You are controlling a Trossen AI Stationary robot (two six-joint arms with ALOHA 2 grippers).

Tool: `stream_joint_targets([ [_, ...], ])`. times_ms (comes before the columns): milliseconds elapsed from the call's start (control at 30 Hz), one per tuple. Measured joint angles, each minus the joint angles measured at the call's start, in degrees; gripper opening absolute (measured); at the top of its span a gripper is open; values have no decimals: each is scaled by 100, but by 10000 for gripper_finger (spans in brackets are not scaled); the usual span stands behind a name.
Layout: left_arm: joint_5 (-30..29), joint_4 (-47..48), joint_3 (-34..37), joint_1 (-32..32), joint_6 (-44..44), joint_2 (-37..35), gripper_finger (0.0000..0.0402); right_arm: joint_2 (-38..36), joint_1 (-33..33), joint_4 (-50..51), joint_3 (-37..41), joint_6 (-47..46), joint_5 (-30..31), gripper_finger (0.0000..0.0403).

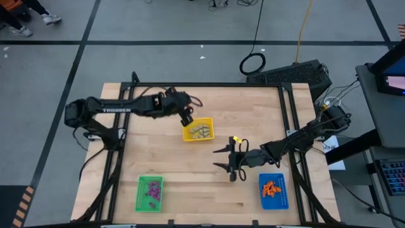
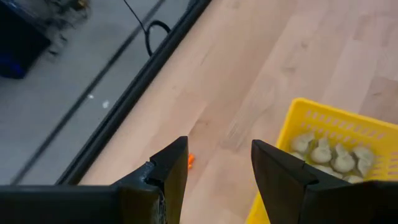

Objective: Sort Halloween decoration
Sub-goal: Put the orange skeleton toy in the blue basket

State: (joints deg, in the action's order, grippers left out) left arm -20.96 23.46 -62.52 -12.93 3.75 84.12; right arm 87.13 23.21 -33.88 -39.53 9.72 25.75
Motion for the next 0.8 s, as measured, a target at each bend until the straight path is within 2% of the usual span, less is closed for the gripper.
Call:
stream_joint_targets([
  [133, 791, 0, 0, -602, -249, 0, 176, 0, -108, 13, 0, 0, -10, 212],
  [300, 1369, 0, 0, -1214, -569, 0, 176, 0, -186, 79, 0, 0, -24, 212],
  [533, 1515, -44, 4, -1789, -614, 307, 176, -2, -283, 120, 0, -26, -25, 212],
  [800, 1709, -104, 7, -1896, -841, 933, 176, 0, -409, 167, 0, -287, -27, 212],
])
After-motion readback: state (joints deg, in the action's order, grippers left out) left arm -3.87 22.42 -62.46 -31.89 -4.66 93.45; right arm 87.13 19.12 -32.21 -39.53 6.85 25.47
